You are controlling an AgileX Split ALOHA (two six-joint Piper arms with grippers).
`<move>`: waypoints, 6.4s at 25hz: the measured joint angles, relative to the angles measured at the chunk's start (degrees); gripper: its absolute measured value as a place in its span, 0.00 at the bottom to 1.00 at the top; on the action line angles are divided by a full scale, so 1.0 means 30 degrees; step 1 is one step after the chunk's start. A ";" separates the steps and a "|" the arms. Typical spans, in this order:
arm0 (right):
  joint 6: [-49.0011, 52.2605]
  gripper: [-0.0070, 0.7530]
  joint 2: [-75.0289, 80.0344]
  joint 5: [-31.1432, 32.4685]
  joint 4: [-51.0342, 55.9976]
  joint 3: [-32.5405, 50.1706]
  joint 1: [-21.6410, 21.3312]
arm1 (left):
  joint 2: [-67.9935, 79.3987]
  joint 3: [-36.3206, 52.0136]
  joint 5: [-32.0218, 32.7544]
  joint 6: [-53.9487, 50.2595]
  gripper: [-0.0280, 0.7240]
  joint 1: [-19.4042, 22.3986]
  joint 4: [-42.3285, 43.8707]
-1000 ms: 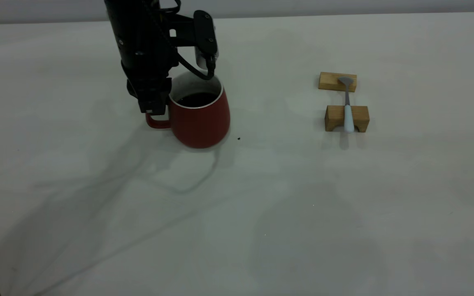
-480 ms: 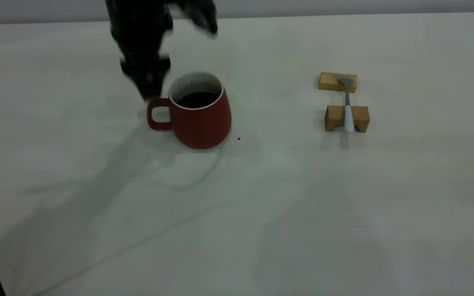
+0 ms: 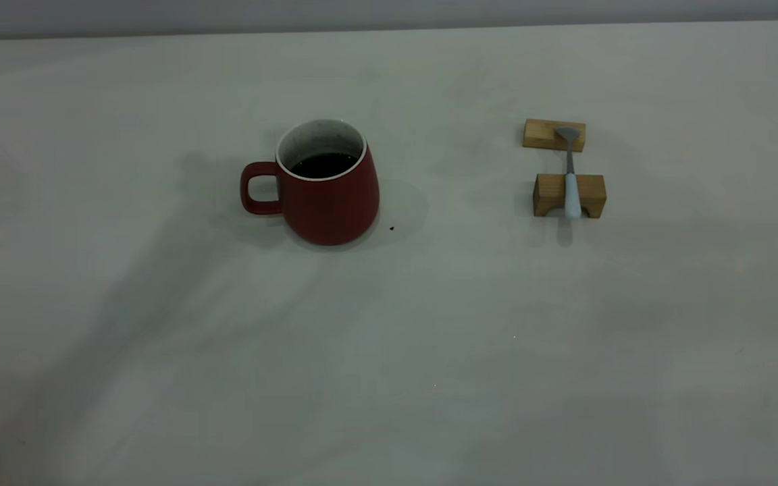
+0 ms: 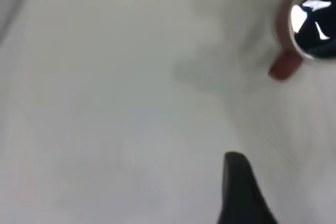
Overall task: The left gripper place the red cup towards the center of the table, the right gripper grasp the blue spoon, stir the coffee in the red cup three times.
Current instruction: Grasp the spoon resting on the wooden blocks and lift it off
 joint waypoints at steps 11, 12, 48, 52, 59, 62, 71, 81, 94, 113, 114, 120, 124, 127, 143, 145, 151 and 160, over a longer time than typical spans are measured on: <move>0.0000 0.47 0.0000 0.0000 0.0000 0.0000 0.0000 | -0.8612 0.0817 0.0000 -0.3517 0.50 0.0000 -0.1464; 0.0000 0.47 0.0000 0.0000 0.0000 0.0000 0.0000 | -0.9532 0.1465 0.0000 -0.3564 0.49 0.0000 -0.1757; 0.0000 0.47 0.0000 0.0000 0.0000 0.0005 0.0000 | -3.5415 2.5608 -0.0913 -0.7639 0.48 0.7415 -0.2273; 0.0000 0.47 0.0000 0.0000 0.0000 0.0005 0.0000 | -3.6352 2.5907 -0.0705 -0.7698 0.48 0.7415 -0.2130; 0.0000 0.47 0.0000 0.0000 0.0000 0.0005 0.0000 | -3.6489 2.5923 -0.0705 -0.7681 0.48 0.7415 -0.2130; 0.0000 0.47 0.0000 0.0000 0.0000 0.0005 0.0000 | -3.6489 2.5923 -0.0705 -0.7681 0.48 0.7415 -0.2130; 0.0000 0.47 0.0000 0.0000 0.0000 0.0005 0.0000 | -3.6489 2.5923 -0.0705 -0.7681 0.47 0.7415 -0.2130; 0.0540 0.47 0.0653 -0.0248 0.0082 -0.0508 0.0000 | -3.6489 2.5923 -0.0705 -0.7681 0.47 0.7415 -0.2130; 0.0464 0.86 1.6701 -0.5283 0.1279 -0.5735 0.0000 | -3.6489 2.5923 -0.0705 -0.7648 0.47 0.7415 -0.2130; -0.2020 0.90 3.8020 -1.0495 0.3586 -1.2707 0.4613 | -3.6494 2.5923 -0.0705 -0.7648 0.47 0.7415 -0.2130; -0.2020 0.90 3.8745 -1.0472 0.3586 -1.3221 0.4764 | -3.6494 2.5923 -0.0705 -0.7648 0.47 0.7415 -0.2130; -0.2020 0.90 4.1398 -1.0410 0.3586 -1.5269 0.5111 | -3.6494 2.5923 -0.0705 -0.7648 0.47 0.7415 -0.2130; -0.2083 0.90 4.2454 -1.0393 0.3620 -1.6080 0.5338 | -3.6494 2.5923 -0.0705 -0.7648 0.47 0.7415 -0.2130; -0.2310 0.89 4.3229 -1.0372 0.3762 -1.6760 0.5449 | -3.6494 2.5923 -0.0705 -0.7648 0.47 0.7415 -0.2130; -0.2732 0.81 4.5101 -1.1443 0.4250 -1.7368 0.5449 | -3.6494 2.5923 -0.0705 -0.7648 0.47 0.7415 -0.2130; -0.2732 0.75 4.5101 -1.1756 0.4146 -1.7368 0.5449 | -3.6494 2.5923 -0.0705 -0.7648 0.47 0.7415 -0.2130; -0.2739 0.39 4.5101 -1.1920 0.4006 -1.7368 0.5449 | -3.6494 2.5923 -0.0705 -0.7648 0.47 0.7415 -0.2130; -0.2390 0.21 4.2625 -0.7059 0.5281 -1.8879 0.5449 | -3.6494 2.5923 -0.0705 -0.7648 0.47 0.7415 -0.2130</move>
